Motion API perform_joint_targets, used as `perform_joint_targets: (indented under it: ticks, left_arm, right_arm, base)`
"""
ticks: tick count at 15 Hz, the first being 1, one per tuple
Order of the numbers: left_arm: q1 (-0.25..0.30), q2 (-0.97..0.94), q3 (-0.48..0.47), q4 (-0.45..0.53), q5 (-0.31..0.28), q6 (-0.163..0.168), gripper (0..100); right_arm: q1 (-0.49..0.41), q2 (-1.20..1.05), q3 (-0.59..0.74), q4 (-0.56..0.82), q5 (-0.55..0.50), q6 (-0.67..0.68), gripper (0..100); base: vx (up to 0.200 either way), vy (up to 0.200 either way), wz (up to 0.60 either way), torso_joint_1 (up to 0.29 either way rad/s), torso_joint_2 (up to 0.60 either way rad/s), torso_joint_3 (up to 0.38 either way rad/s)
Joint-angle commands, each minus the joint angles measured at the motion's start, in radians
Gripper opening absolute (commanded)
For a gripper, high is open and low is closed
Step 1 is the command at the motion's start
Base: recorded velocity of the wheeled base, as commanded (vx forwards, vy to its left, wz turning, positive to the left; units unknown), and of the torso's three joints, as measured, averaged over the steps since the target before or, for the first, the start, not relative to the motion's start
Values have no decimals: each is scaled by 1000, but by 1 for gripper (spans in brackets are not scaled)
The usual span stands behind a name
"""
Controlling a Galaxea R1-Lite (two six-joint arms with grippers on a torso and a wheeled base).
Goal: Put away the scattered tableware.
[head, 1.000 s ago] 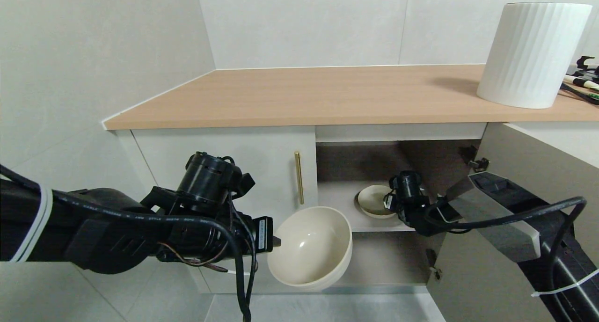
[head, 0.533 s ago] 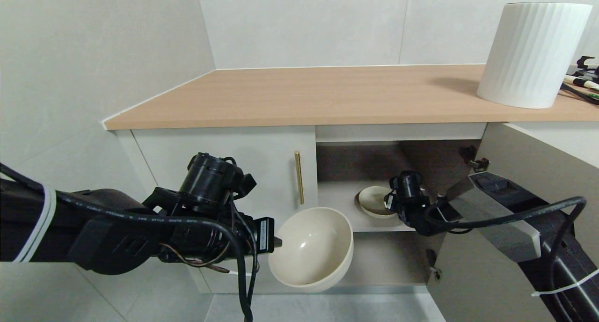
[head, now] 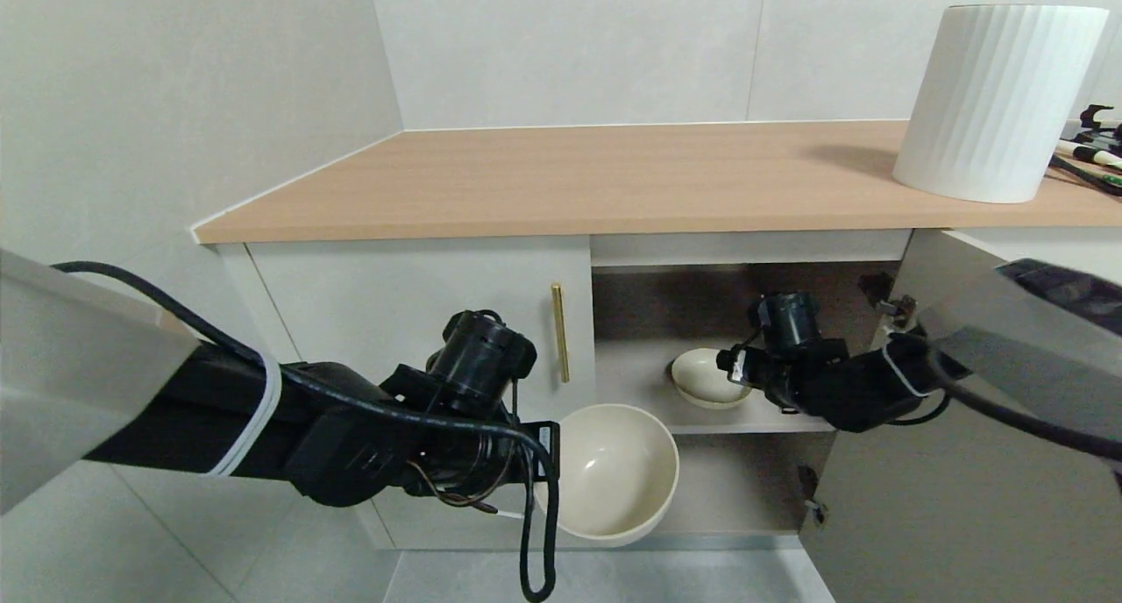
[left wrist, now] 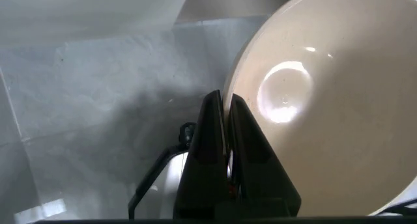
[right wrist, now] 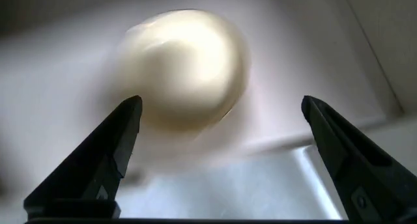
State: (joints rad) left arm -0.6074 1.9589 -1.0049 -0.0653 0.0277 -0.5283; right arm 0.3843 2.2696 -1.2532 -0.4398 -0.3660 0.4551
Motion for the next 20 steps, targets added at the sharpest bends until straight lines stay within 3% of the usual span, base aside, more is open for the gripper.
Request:
perform_joint_targets:
  ticks: [1, 2, 5, 7, 10, 13, 18, 19, 20]
  left_arm:
    - [-32, 51, -8, 1, 32, -1, 0]
    - [-35, 51, -8, 1, 38, -1, 0]
    - [-49, 43, -6, 1, 75, -1, 0]
    - [-52, 37, -8, 1, 83, -1, 0]
    - [-54, 21, -6, -1, 89, -4, 0]
    - [-54, 6, -3, 1, 89, -6, 0]
    - [-64, -2, 3, 4, 89, -6, 0]
    - [-66, -2, 3, 4, 89, -6, 0]
    - [-66, 0, 3, 4, 89, -6, 0]
  right_arm:
    - [127, -406, 147, 222, 137, 2, 100]
    - [137, -432, 147, 253, 151, 2, 100]
    - [246, -590, 147, 512, 323, 0, 100]
    - [305, -559, 150, 573, 343, -9, 100]
    - [352, -456, 155, 578, 334, -7, 100]
    - [354, -346, 143, 569, 266, -6, 100]
    - [352, -282, 133, 510, 245, 4, 100]
    - [354, -282, 133, 498, 245, 5, 0]
    - [352, -280, 133, 487, 245, 7, 0]
  base:
    - [0, 0, 0, 0, 0, 0]
    - [0, 0, 0, 0, 0, 0]
    - [0, 0, 0, 0, 0, 0]
    - [0, 0, 0, 0, 0, 0]
    - [0, 0, 0, 0, 0, 0]
    - [0, 0, 0, 0, 0, 0]
    - [0, 0, 0, 0, 0, 0]
    - [0, 0, 0, 0, 0, 0]
    - [0, 0, 0, 0, 0, 0]
